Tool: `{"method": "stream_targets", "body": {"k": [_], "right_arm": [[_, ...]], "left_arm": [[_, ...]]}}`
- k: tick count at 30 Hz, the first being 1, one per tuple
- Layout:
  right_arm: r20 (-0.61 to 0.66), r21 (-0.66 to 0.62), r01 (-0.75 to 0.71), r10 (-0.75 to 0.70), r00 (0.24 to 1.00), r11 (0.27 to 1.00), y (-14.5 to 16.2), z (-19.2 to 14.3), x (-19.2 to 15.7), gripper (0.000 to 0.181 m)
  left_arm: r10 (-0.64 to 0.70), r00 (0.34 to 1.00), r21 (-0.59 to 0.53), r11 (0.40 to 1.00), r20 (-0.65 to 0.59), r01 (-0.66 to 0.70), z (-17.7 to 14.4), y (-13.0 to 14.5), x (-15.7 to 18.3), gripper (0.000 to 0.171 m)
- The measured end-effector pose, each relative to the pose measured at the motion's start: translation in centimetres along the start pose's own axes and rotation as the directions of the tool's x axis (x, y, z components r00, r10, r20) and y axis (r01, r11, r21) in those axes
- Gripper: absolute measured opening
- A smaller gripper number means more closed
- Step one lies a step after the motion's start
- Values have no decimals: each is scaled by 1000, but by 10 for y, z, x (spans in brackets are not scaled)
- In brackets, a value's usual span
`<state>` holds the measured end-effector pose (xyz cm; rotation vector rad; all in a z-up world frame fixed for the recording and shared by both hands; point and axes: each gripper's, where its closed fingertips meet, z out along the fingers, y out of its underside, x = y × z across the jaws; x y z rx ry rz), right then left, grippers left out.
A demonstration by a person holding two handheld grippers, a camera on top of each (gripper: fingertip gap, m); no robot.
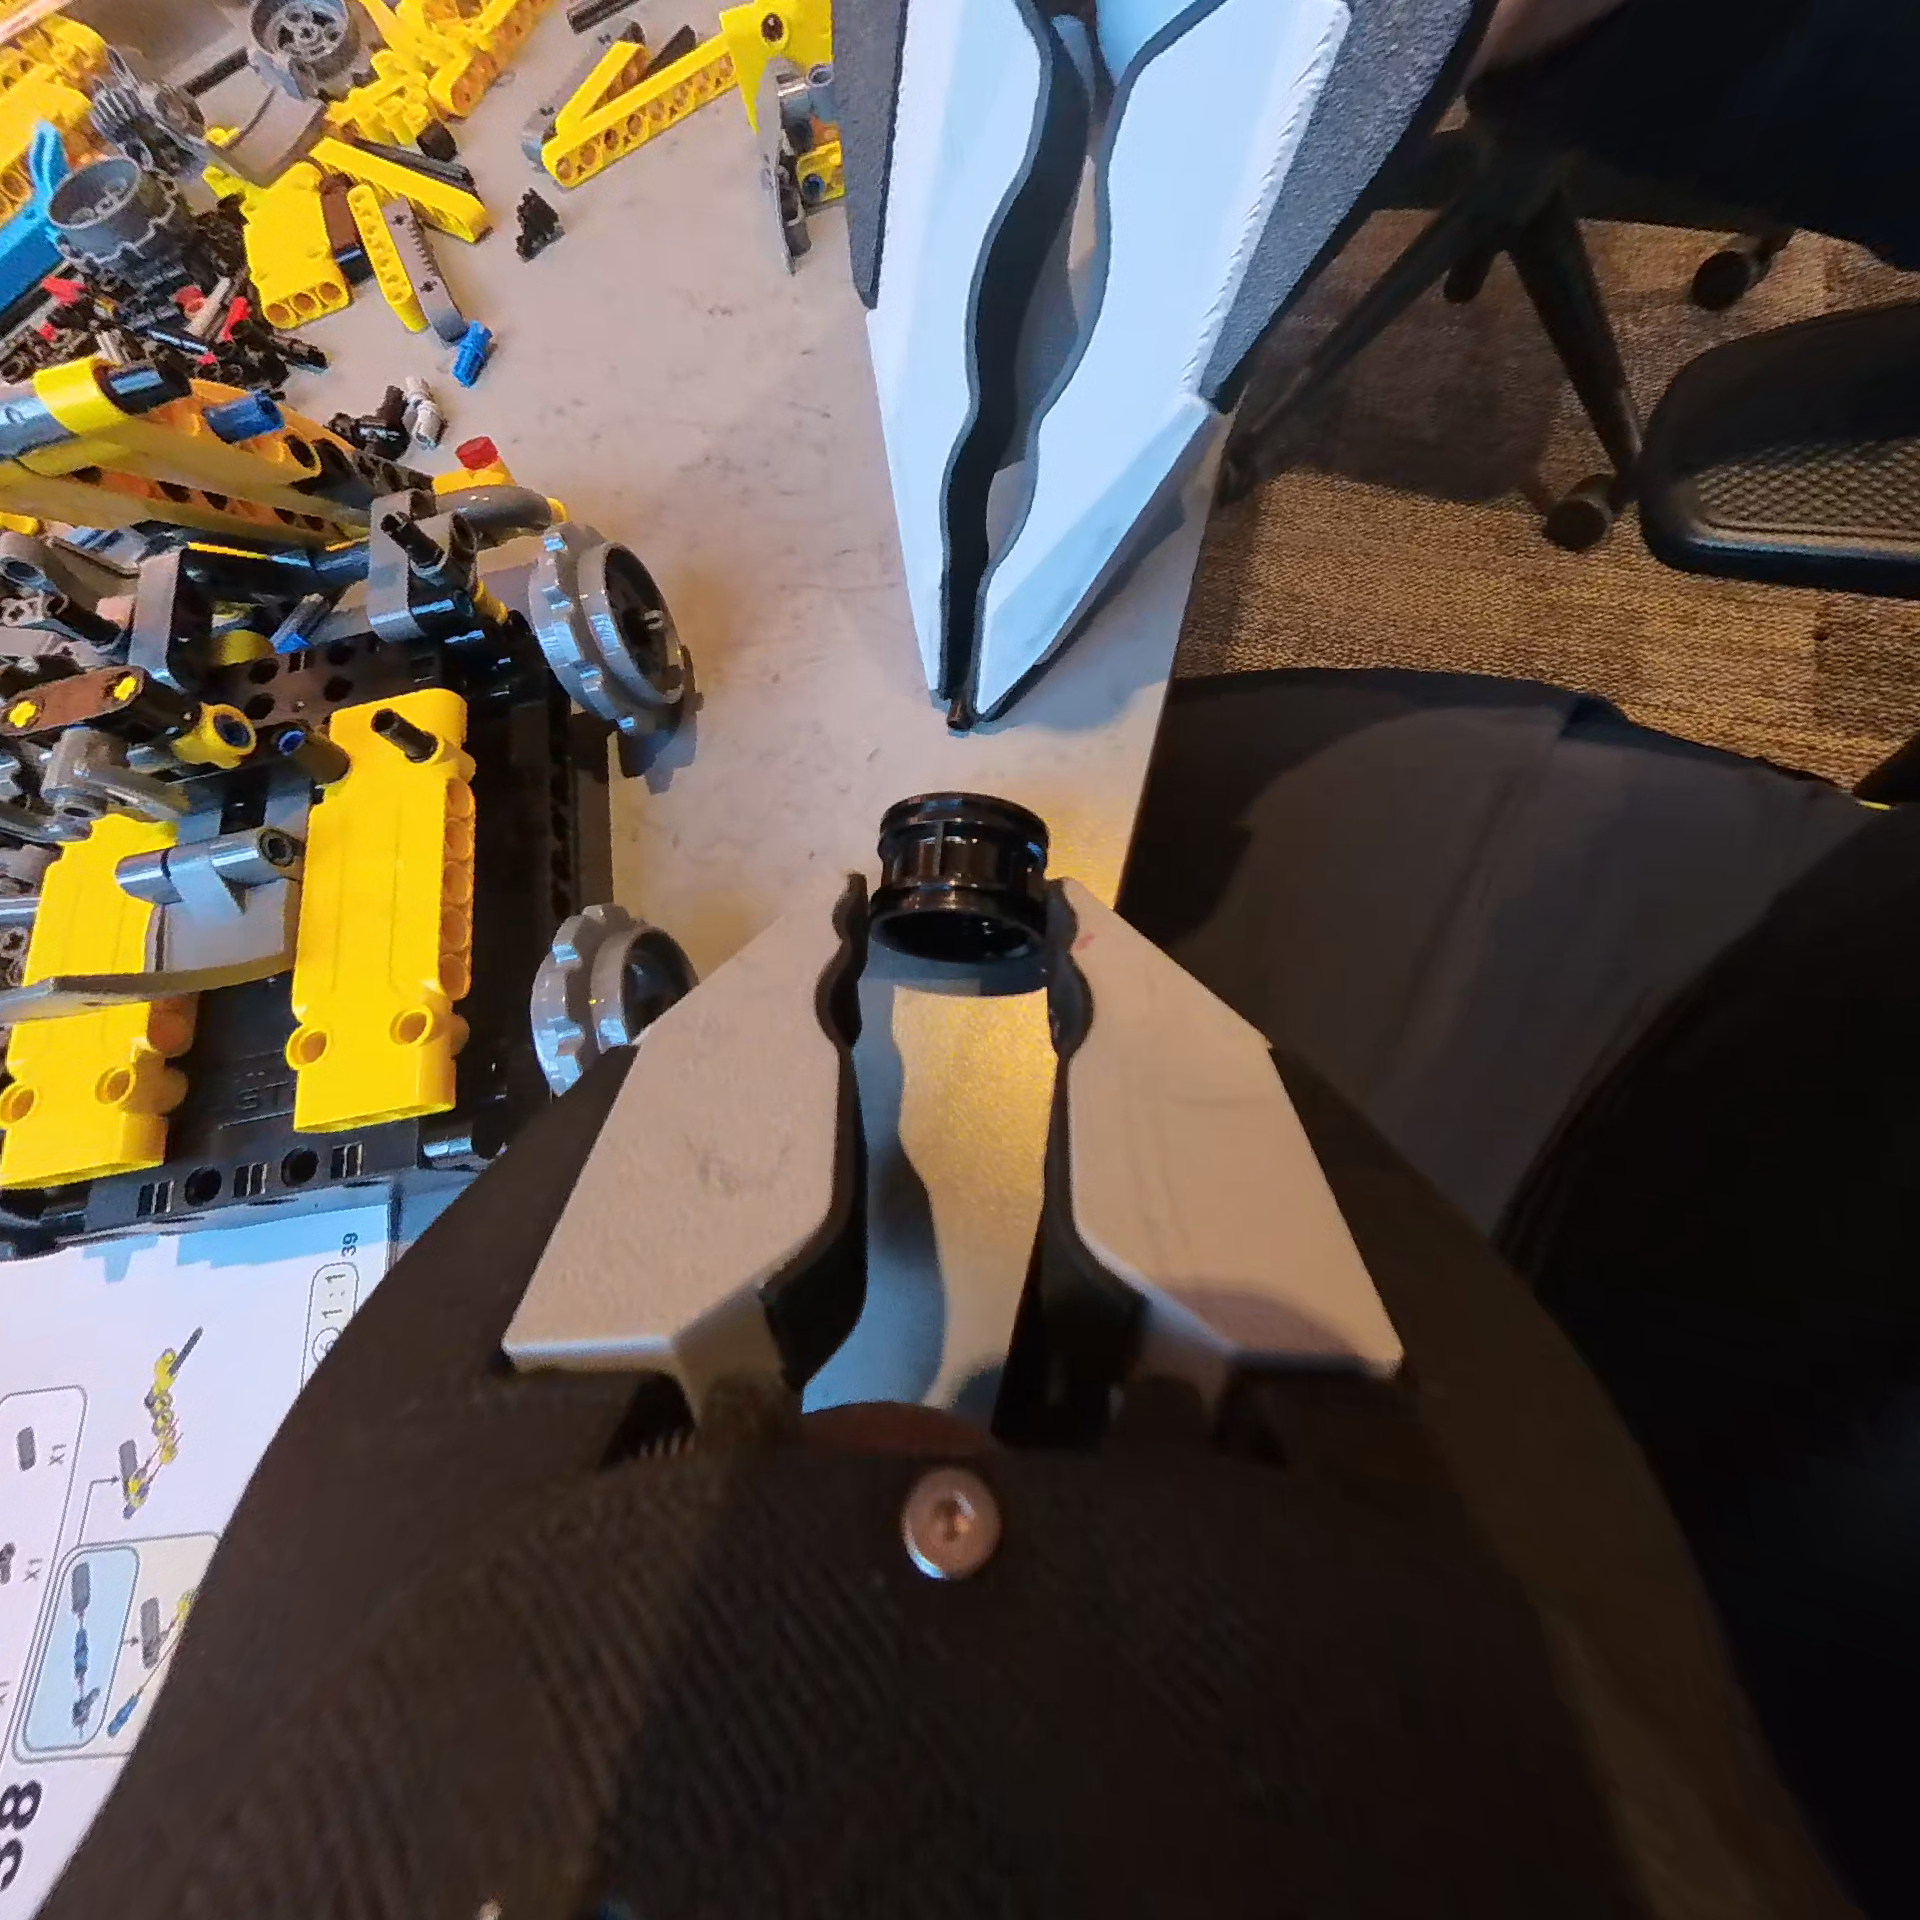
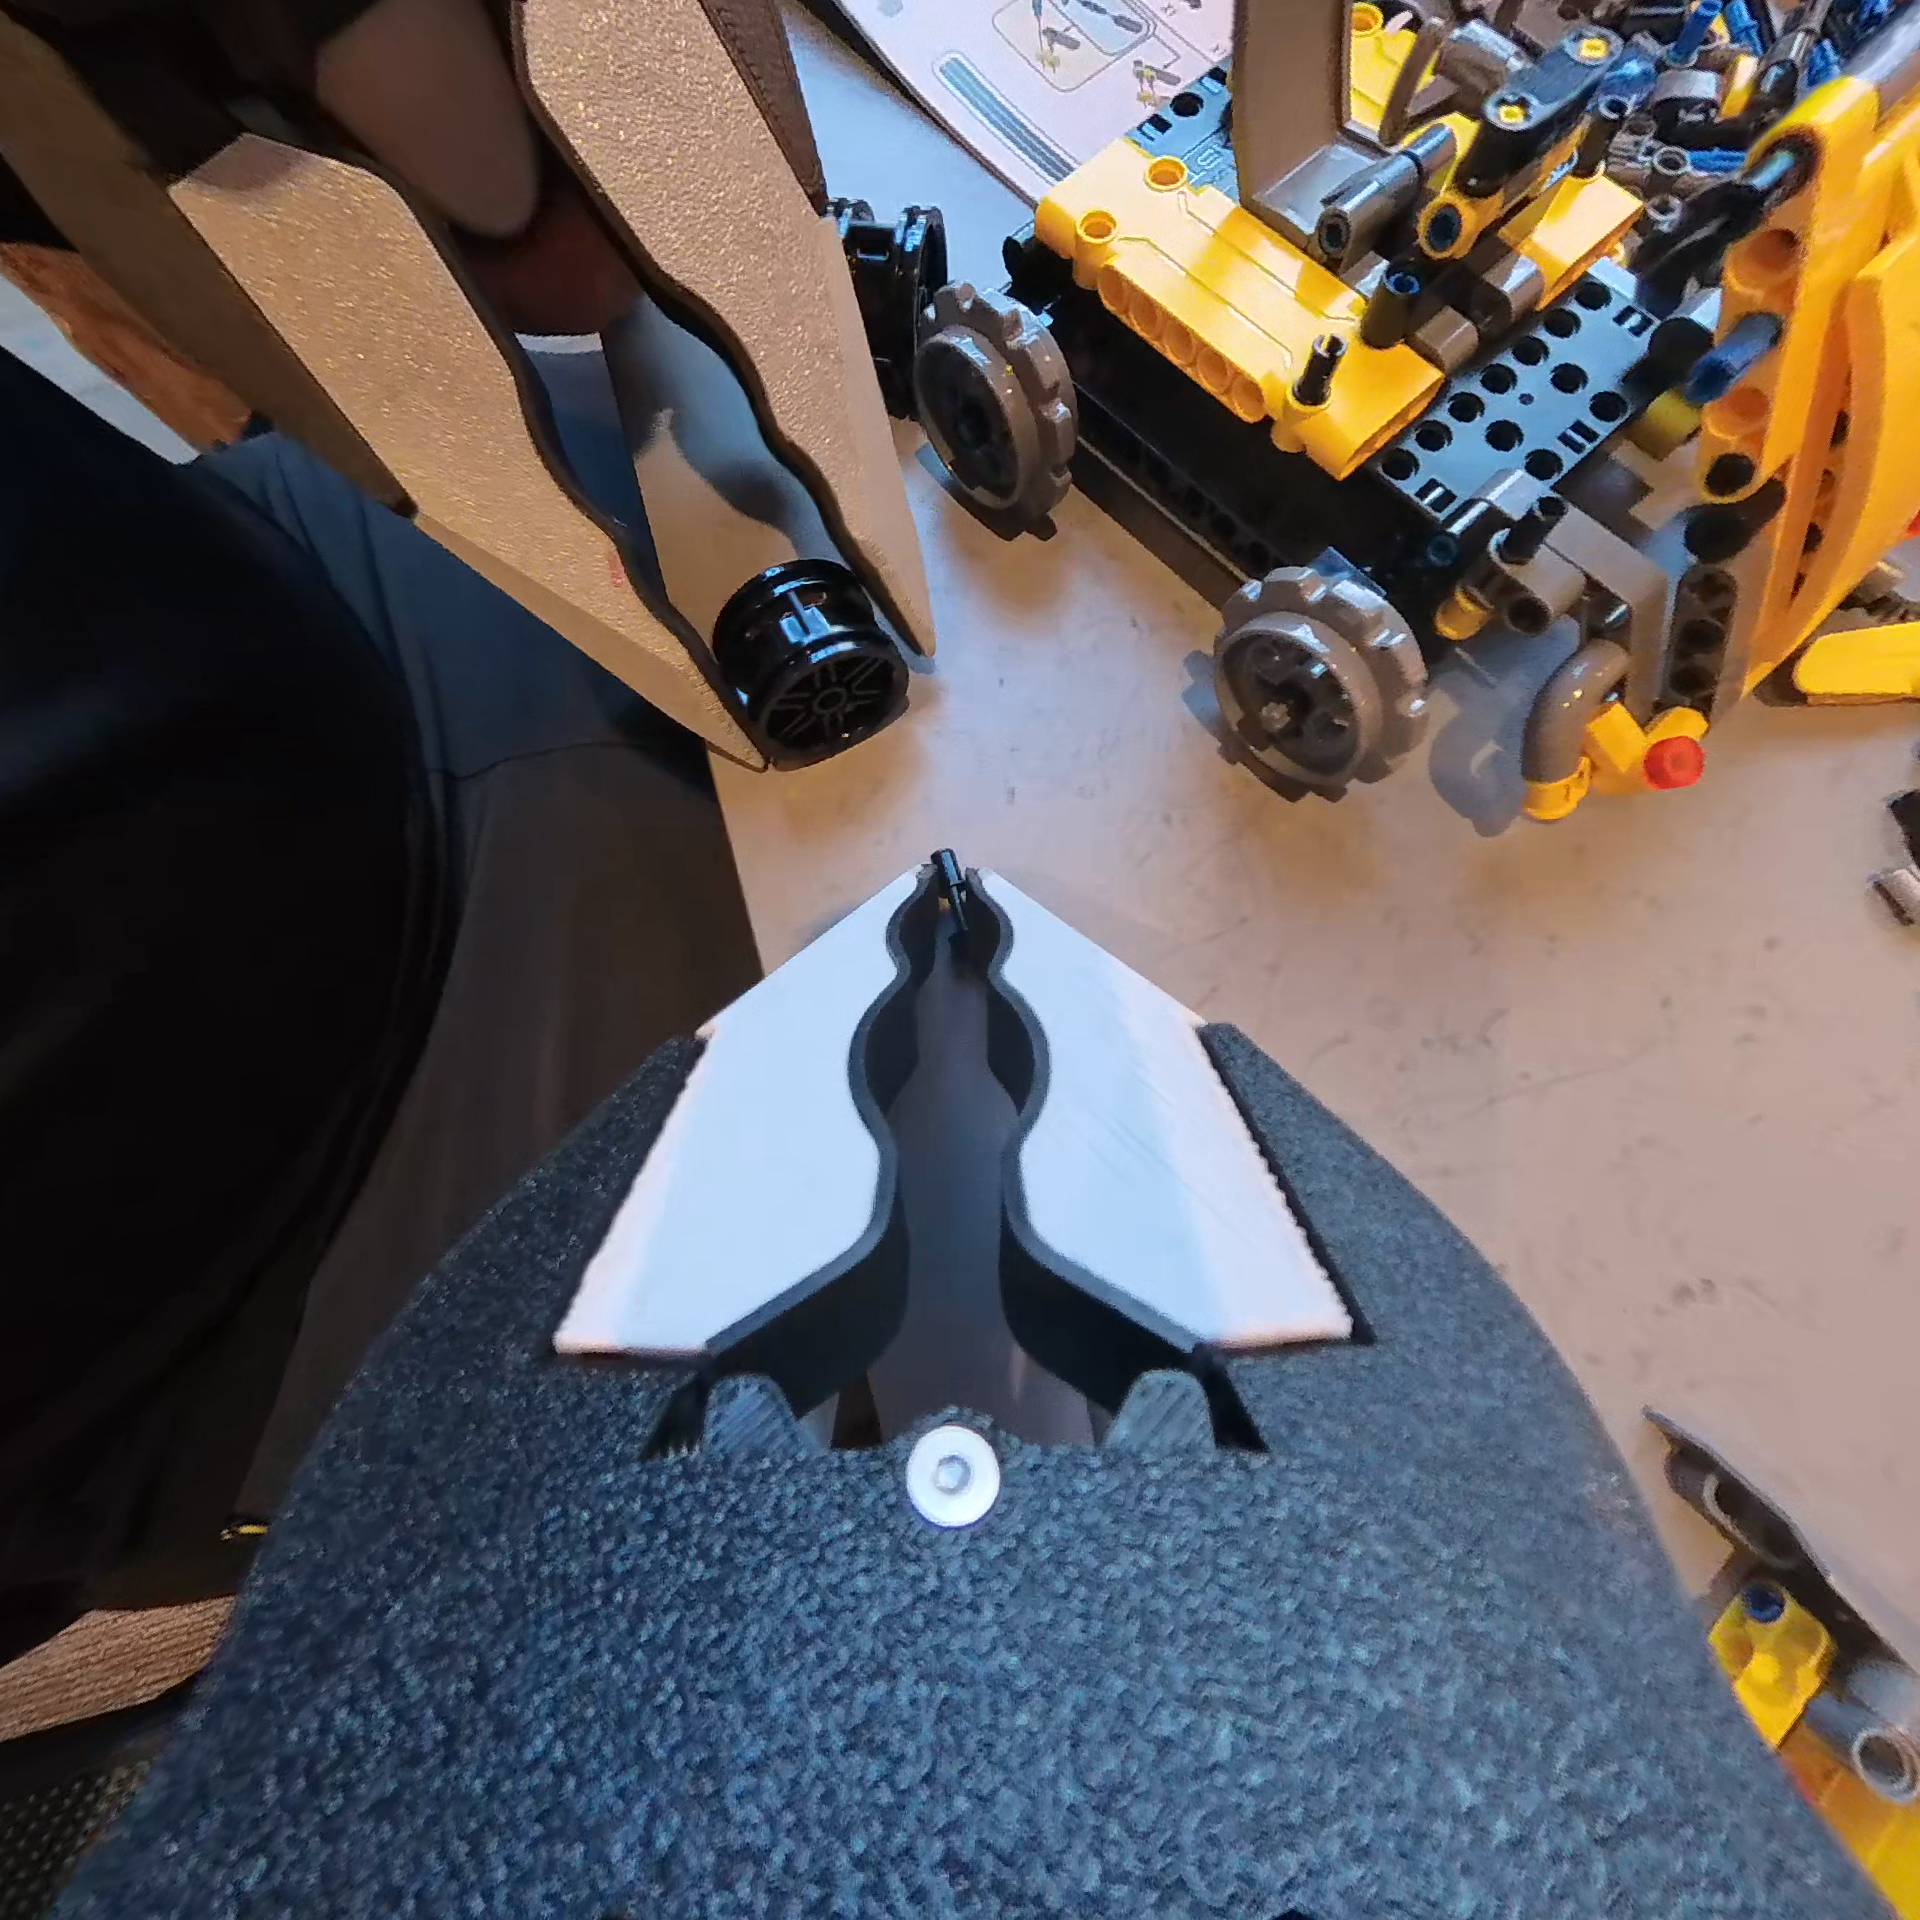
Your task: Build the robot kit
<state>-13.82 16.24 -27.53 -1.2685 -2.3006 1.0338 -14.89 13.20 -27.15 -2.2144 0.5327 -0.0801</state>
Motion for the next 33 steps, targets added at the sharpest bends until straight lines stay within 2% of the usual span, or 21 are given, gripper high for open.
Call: {"method": "stream_targets", "body": {"k": [8,12,19,23,29,33], "right_arm": [[-24,80,-25,27,999,997,-9,-9,3,5],[-23,115,15,-13,1000,993,-15,-10,-8,5],[-43,139,57,-52,998,989,-18,-6,-15,4],[-113,143,147,-132,985,979,-26,-13,-19,4],[-251,106,325,-291,923,940,-41,-24,-28,5],[-270,103,374,-336,902,922,-49,-24,-35,5]], "left_arm": [[-11,1000,12,1000,3,11,-3,2,1,41],[-27,1000,37,999,7,27,-7,2,0,39],[-39,999,19,999,2,39,-7,5,-1,39],[-35,999,36,999,7,35,-9,3,-1,41],[-24,1000,53,998,17,23,-22,7,-4,41],[-29,1000,75,997,11,28,-31,5,-8,39]]}}
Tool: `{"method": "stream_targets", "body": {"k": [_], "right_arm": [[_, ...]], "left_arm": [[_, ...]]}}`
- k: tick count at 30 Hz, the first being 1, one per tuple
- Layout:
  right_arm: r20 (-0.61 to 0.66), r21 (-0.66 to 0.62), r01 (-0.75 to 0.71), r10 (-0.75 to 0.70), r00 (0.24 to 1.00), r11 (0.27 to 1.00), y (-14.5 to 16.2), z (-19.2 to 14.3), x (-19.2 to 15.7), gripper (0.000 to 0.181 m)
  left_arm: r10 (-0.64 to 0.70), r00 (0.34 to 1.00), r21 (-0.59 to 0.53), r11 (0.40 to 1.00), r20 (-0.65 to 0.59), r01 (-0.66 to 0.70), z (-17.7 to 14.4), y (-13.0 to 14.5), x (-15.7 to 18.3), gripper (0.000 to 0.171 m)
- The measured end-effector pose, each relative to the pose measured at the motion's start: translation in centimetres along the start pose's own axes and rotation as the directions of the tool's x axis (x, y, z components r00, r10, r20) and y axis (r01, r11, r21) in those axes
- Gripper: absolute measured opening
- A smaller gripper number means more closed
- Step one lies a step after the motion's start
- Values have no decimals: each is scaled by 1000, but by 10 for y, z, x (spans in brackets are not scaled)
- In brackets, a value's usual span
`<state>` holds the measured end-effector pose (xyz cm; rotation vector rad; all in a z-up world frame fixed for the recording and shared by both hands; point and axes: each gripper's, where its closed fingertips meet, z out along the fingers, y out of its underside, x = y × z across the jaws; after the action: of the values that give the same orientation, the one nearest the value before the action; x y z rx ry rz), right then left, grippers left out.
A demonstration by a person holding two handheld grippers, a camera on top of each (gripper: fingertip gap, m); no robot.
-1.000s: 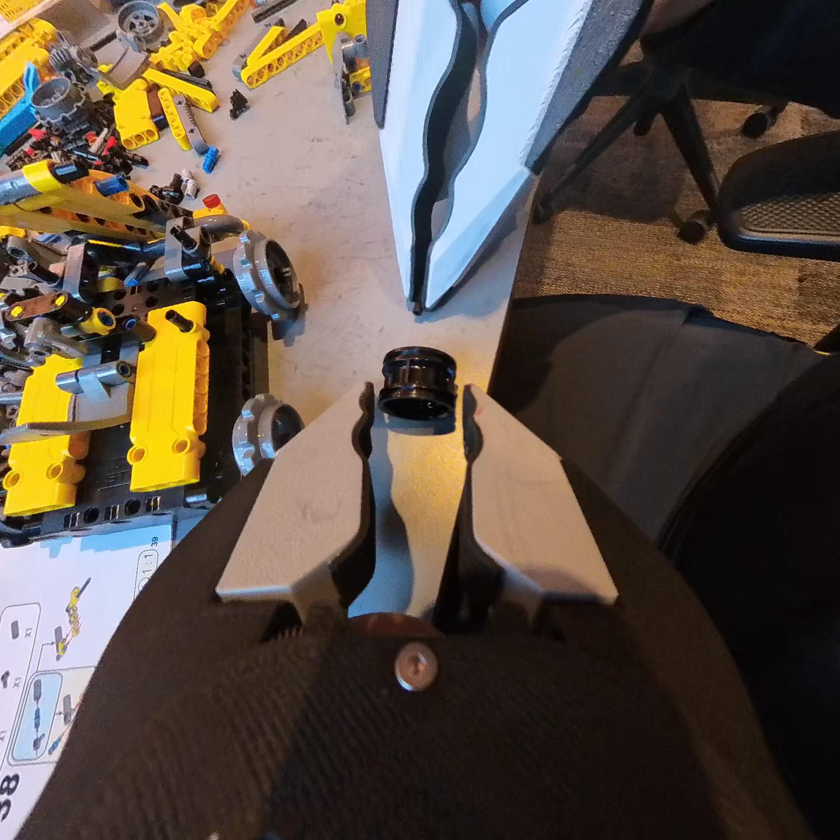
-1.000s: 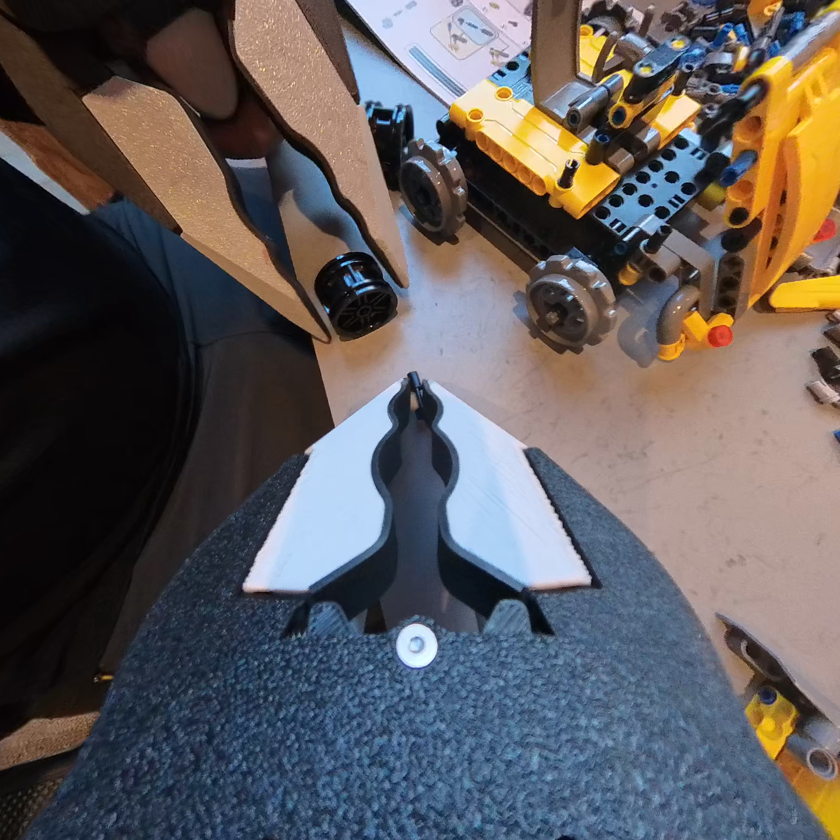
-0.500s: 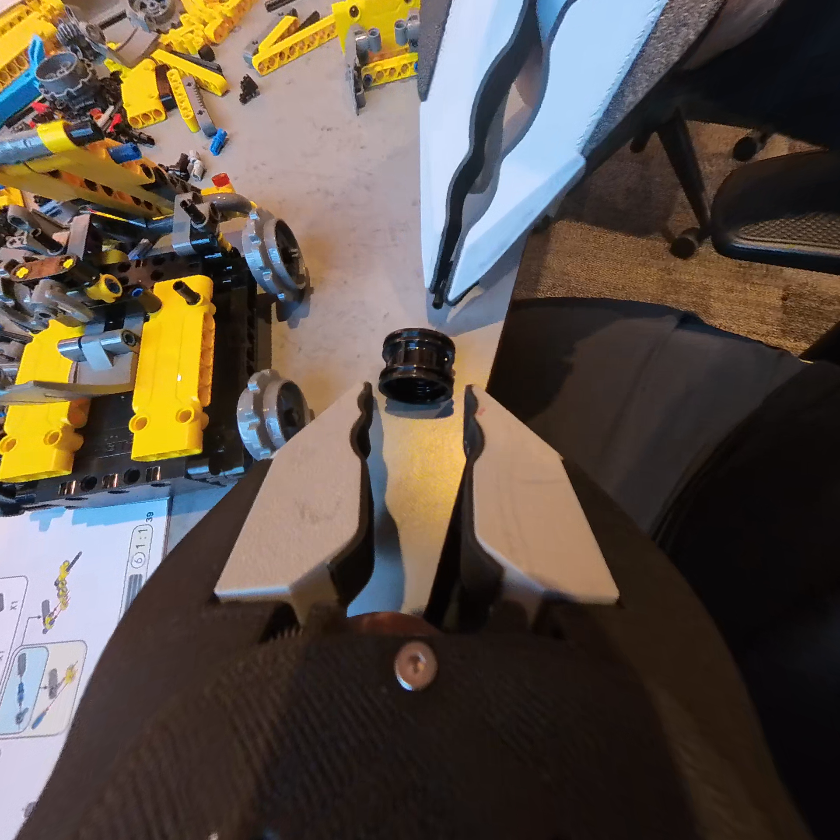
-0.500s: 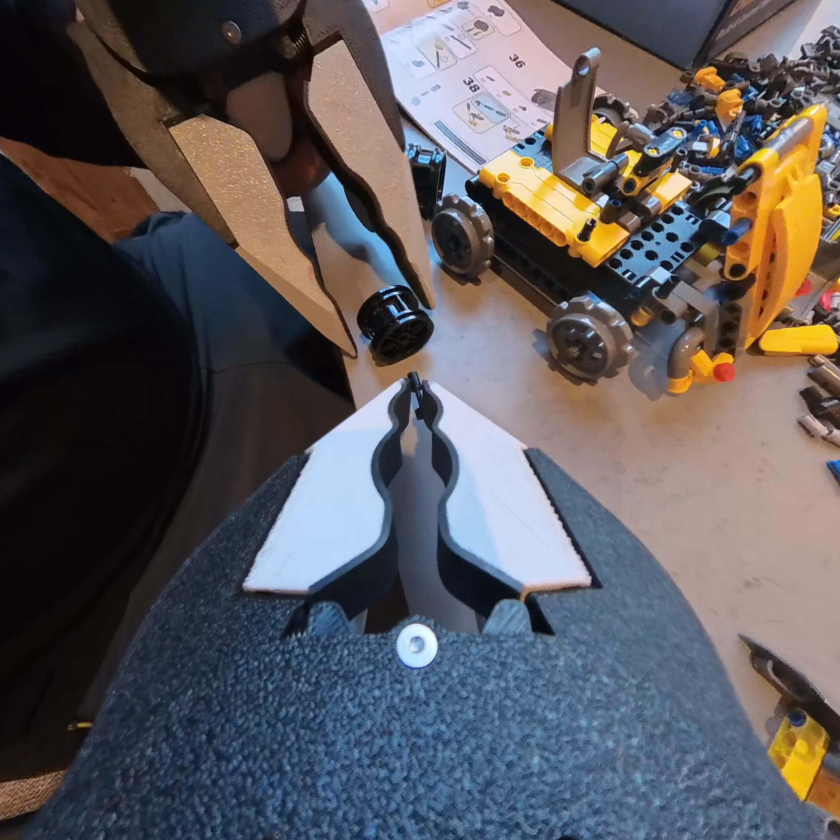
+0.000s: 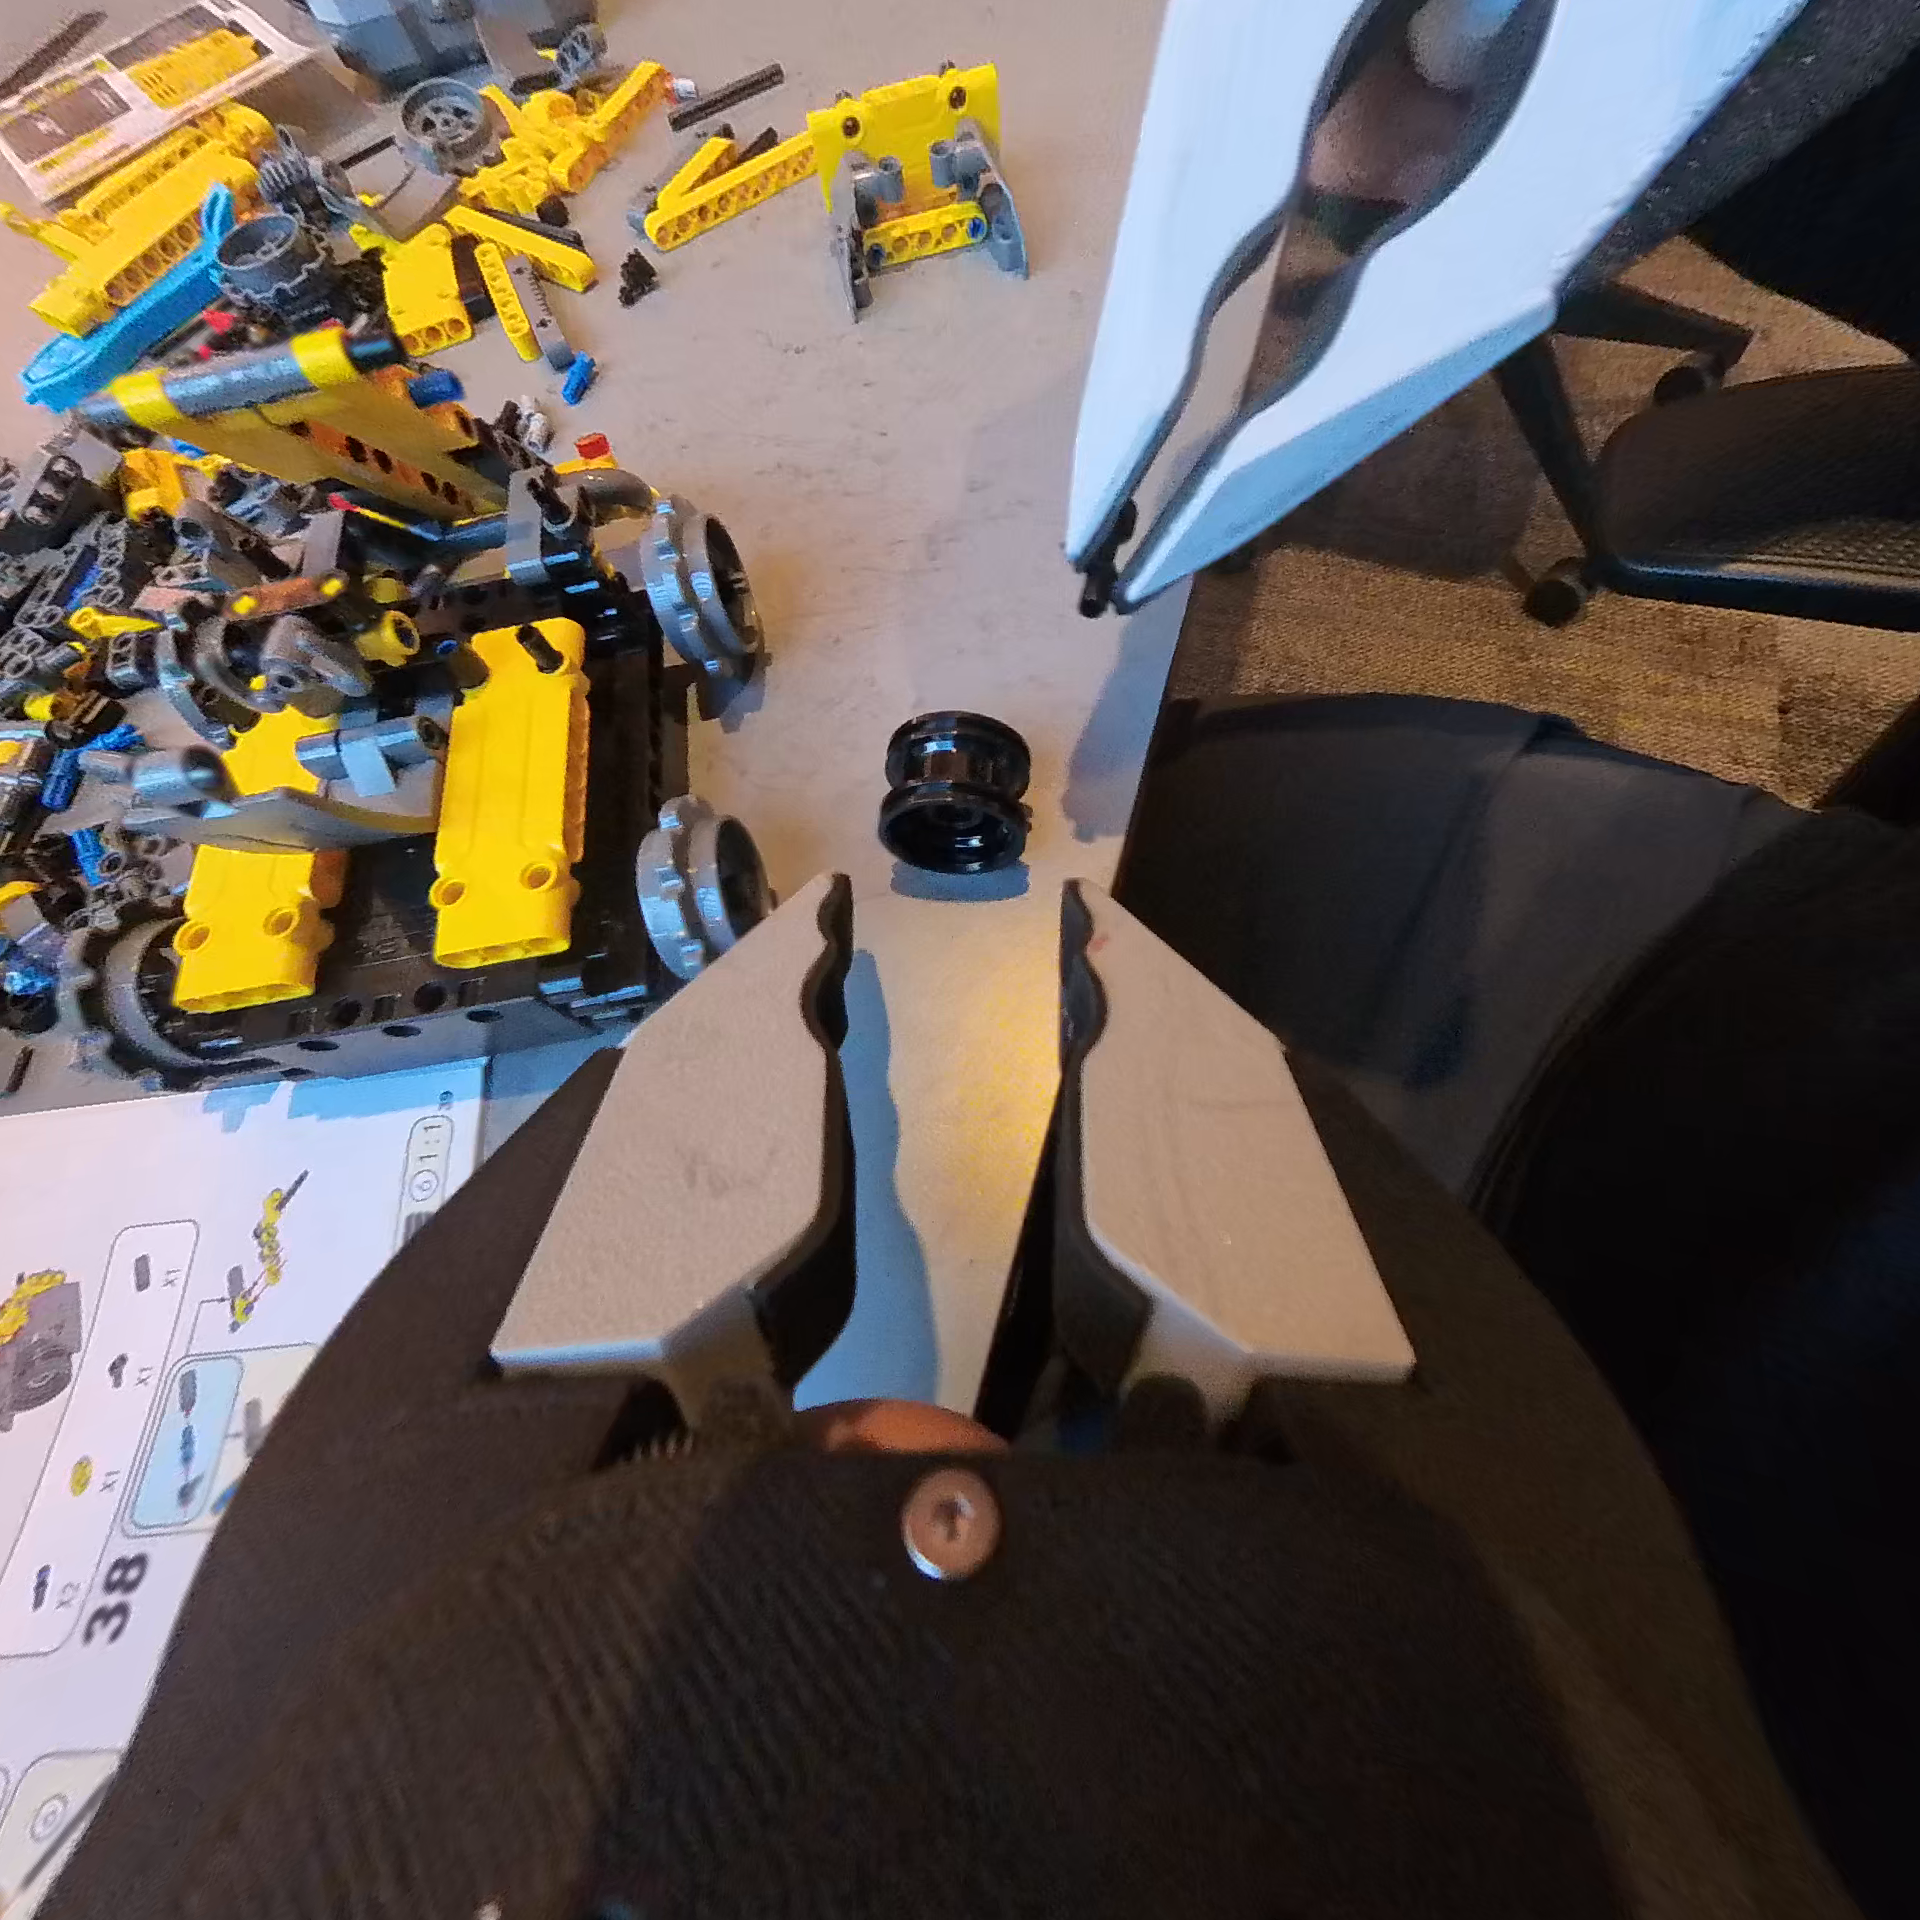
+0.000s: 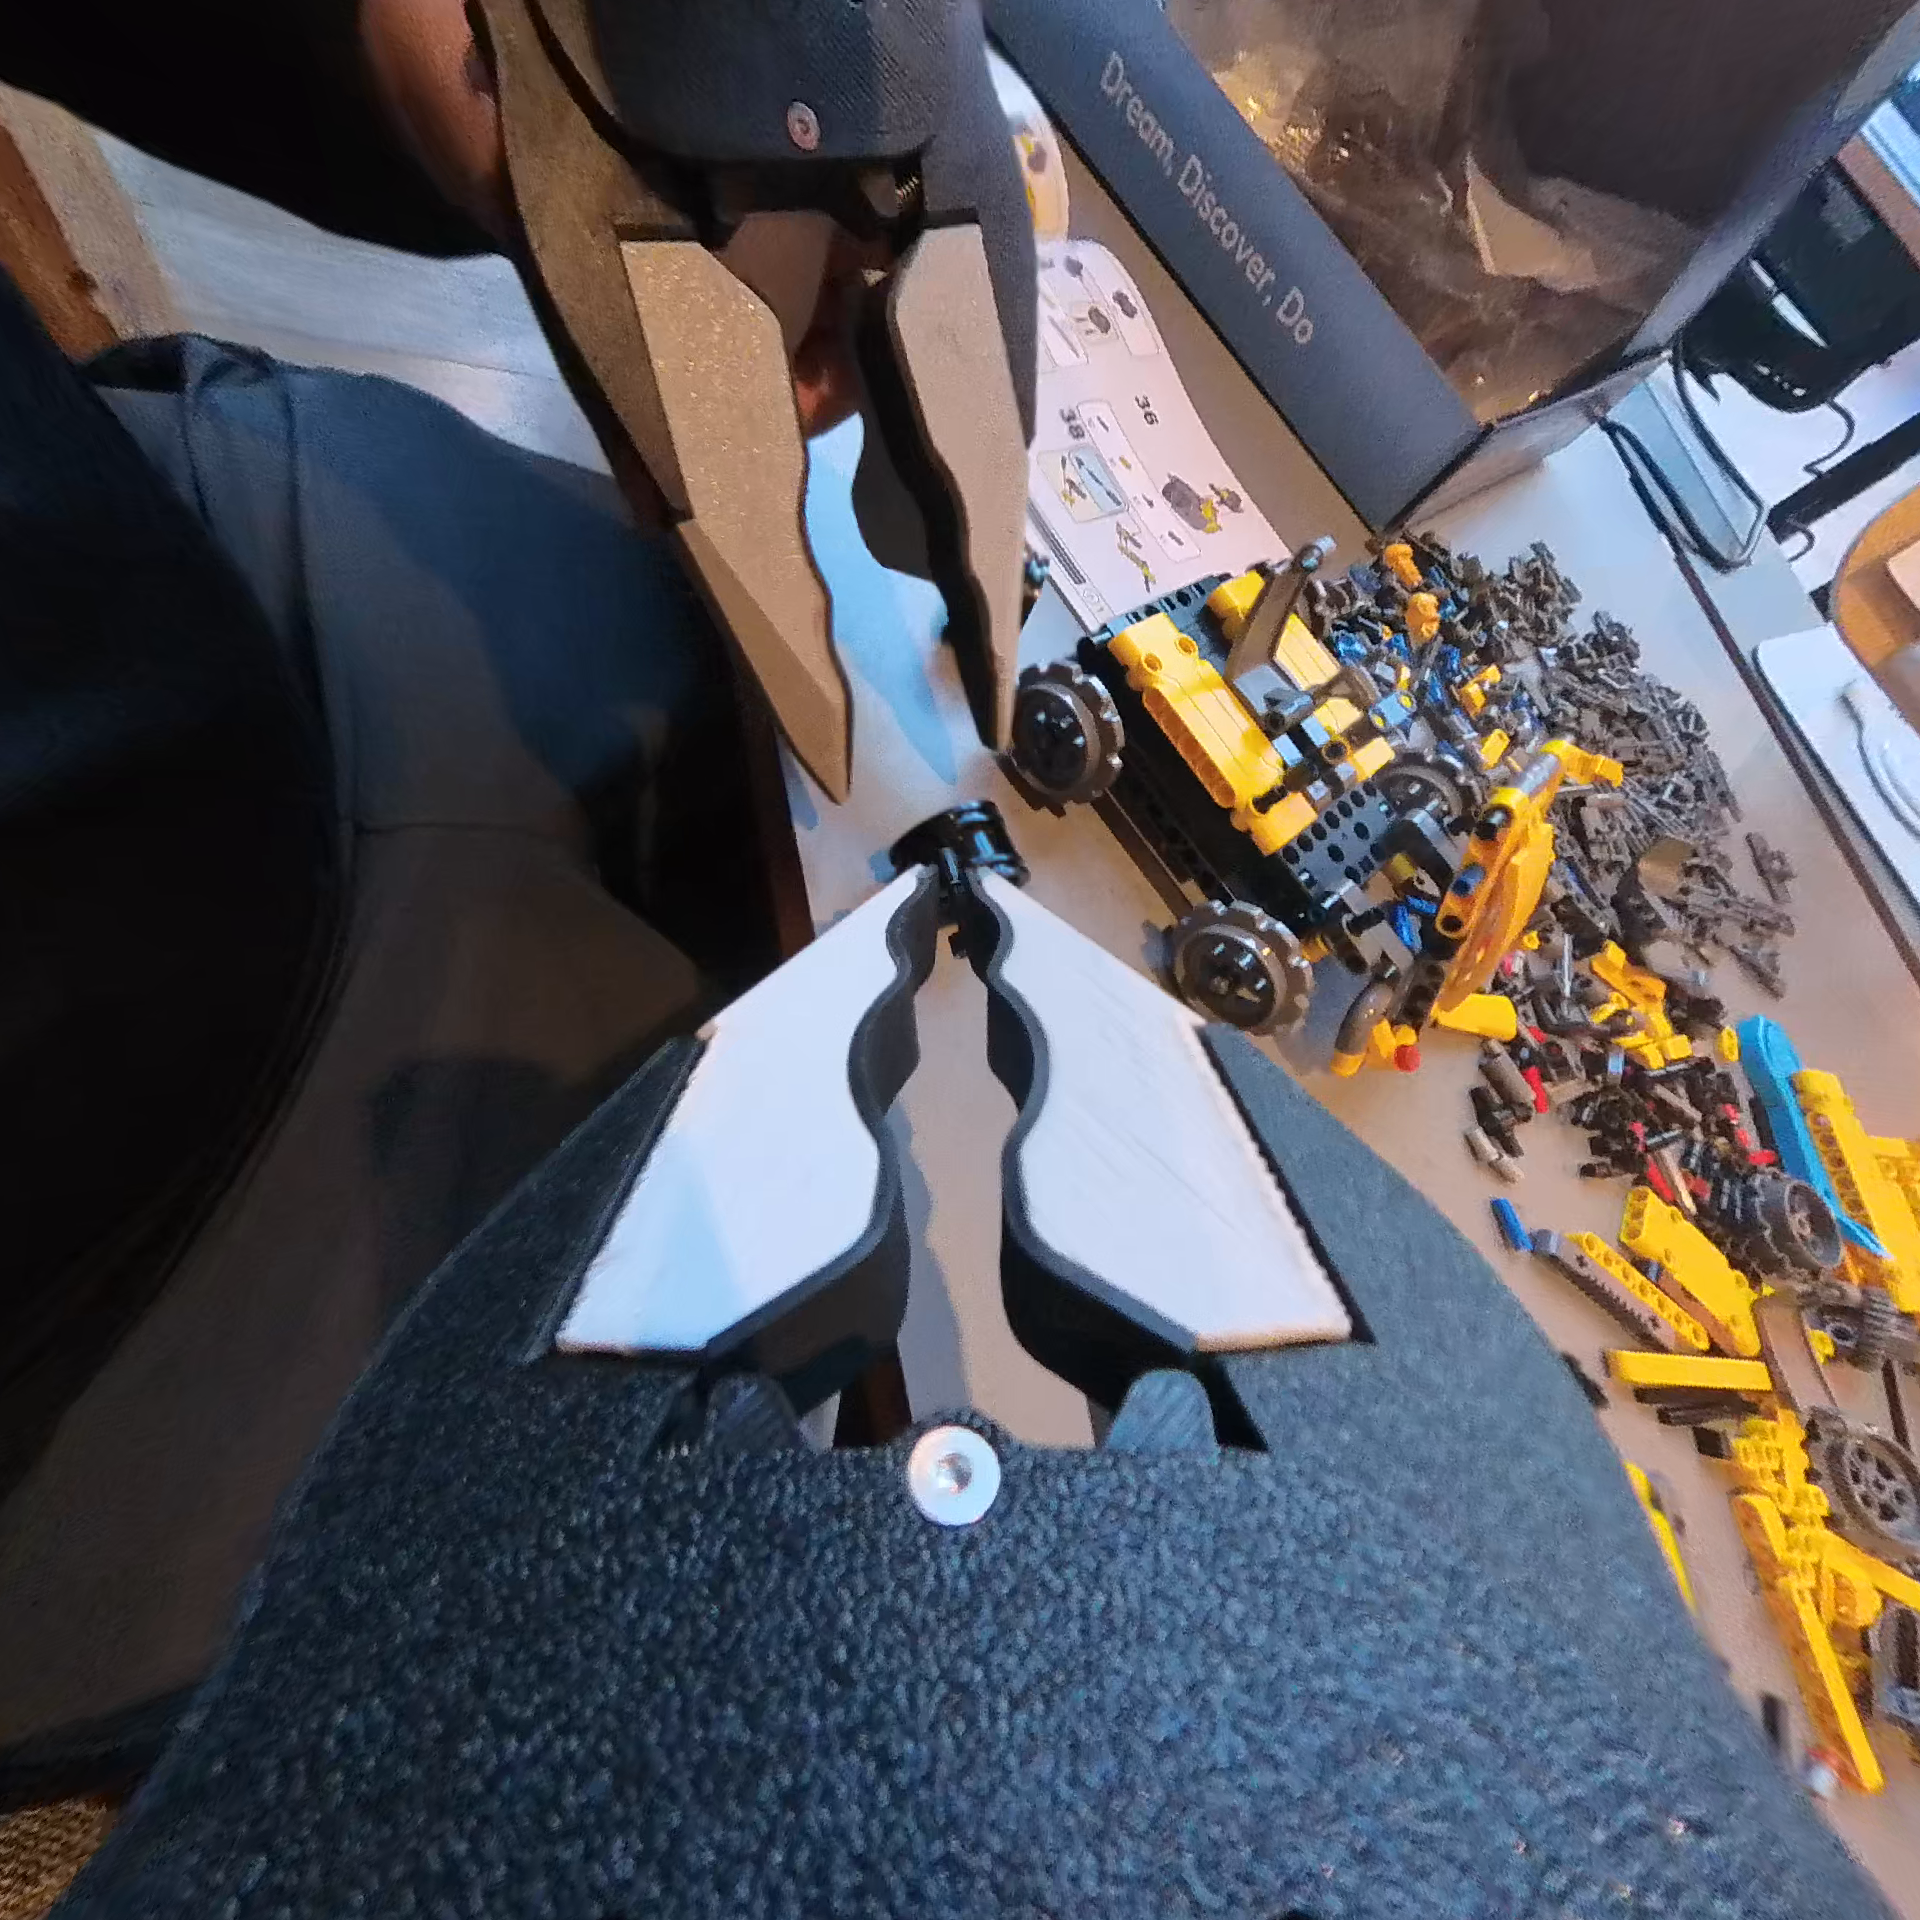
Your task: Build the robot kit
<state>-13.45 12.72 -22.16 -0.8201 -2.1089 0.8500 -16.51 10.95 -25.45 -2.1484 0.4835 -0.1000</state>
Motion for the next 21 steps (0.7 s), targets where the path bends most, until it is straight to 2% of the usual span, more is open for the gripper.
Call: {"method": "stream_targets", "body": {"k": [4,10,15,19,21], "right_arm": [[13,17,-48,48,999,999,0,5,1,5],[-16,43,5,-5,1000,999,-13,0,0,5],[-22,40,93,-92,996,995,-25,-6,-4,5],[-7,29,171,-171,985,985,-31,-10,-10,5],[8,37,198,-199,980,979,-37,-12,-15,5]], "left_arm": [[-13,999,48,999,-41,15,-7,-15,2,36],[-147,955,151,970,-256,189,-15,-49,20,24],[-249,851,135,929,-462,344,-23,-59,34,20],[-312,761,111,887,-569,447,-31,-63,37,16],[-346,703,92,859,-622,504,-33,-63,40,9]]}}
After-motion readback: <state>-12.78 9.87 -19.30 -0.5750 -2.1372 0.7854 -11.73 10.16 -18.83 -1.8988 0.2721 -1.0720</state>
